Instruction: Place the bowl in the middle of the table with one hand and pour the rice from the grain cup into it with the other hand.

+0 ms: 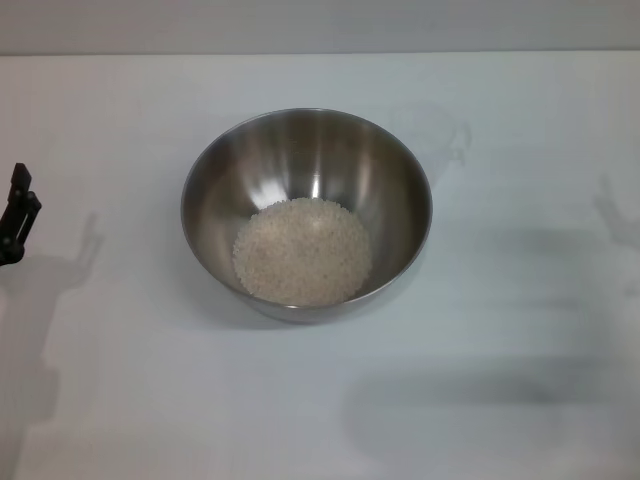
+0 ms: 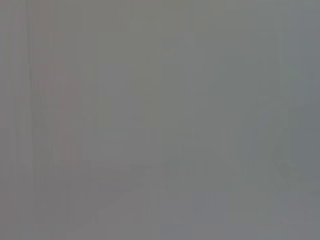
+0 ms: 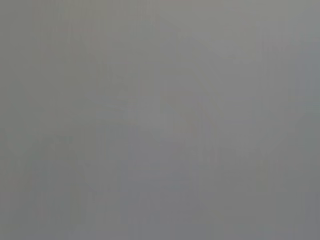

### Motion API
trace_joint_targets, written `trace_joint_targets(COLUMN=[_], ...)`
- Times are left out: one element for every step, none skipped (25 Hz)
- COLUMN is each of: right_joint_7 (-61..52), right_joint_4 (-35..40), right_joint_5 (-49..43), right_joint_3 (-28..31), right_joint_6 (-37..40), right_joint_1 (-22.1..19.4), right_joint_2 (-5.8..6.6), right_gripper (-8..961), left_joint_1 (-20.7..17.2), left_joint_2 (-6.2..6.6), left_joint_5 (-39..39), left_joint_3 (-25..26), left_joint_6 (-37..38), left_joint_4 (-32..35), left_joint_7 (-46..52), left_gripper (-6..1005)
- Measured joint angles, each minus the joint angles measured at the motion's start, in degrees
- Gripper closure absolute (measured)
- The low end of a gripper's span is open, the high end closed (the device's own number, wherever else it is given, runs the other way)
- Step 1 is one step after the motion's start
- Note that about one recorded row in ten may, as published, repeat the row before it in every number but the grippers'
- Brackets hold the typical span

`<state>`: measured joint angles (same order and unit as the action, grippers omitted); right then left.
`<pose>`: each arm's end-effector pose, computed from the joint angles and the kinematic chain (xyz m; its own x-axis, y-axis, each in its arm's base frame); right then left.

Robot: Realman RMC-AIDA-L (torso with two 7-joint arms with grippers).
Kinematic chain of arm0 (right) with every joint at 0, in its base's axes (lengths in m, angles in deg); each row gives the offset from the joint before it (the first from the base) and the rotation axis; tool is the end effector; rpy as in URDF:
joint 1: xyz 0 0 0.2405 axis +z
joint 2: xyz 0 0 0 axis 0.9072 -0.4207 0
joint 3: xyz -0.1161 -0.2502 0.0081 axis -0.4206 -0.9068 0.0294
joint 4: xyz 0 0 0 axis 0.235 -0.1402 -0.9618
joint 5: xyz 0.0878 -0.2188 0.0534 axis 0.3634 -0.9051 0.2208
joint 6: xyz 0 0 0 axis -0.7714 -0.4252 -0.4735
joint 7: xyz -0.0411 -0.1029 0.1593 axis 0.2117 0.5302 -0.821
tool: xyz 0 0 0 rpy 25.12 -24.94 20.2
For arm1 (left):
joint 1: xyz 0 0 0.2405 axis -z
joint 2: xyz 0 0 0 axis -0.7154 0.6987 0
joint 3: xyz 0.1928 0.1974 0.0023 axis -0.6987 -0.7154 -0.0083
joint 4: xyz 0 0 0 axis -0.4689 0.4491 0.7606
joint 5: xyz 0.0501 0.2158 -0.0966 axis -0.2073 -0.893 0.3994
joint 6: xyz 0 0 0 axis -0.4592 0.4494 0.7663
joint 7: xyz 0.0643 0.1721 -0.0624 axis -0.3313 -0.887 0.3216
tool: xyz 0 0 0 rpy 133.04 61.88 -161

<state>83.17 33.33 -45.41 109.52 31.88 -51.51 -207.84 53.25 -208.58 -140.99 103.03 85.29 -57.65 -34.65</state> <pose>0.3631 0.3203 -0.0220 0.7230 0.2493 -0.6443 -0.6639 -0.0070 -0.7478 -0.3765 0.3092 -0.0400 0.7684 -0.1377 0.6249 0.6209 -0.0756 -0.7802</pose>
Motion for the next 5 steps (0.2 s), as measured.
trace_joint_targets(right_joint_7=[0.0,-0.2,-0.4,-0.4,-0.5], right_joint_4=[0.0,0.0,0.0,0.0,0.0], right_joint_5=[0.0,0.0,0.0,0.0,0.0], right_joint_3=[0.0,-0.2,-0.3,-0.3,-0.5], right_joint_6=[0.0,0.2,0.4,0.4,0.8], right_joint_1=[0.0,-0.1,-0.1,-0.1,-0.4], right_joint_2=[0.0,0.0,0.0,0.0,0.0], right_gripper=[111,111,111,111,111], left_joint_1=[0.0,0.0,-0.1,-0.1,-0.3], left_joint_2=[0.02,0.02,0.04,0.04,0.01], left_joint_5=[0.0,0.0,0.0,0.0,0.0], left_joint_3=[0.0,0.0,0.0,0.0,0.1], left_joint_6=[0.0,0.0,0.0,0.0,0.0], left_joint_4=[0.2,0.2,0.4,0.4,0.5], left_joint_7=[0.0,0.0,-0.2,-0.2,-0.3], left_gripper=[186,186,186,186,186])
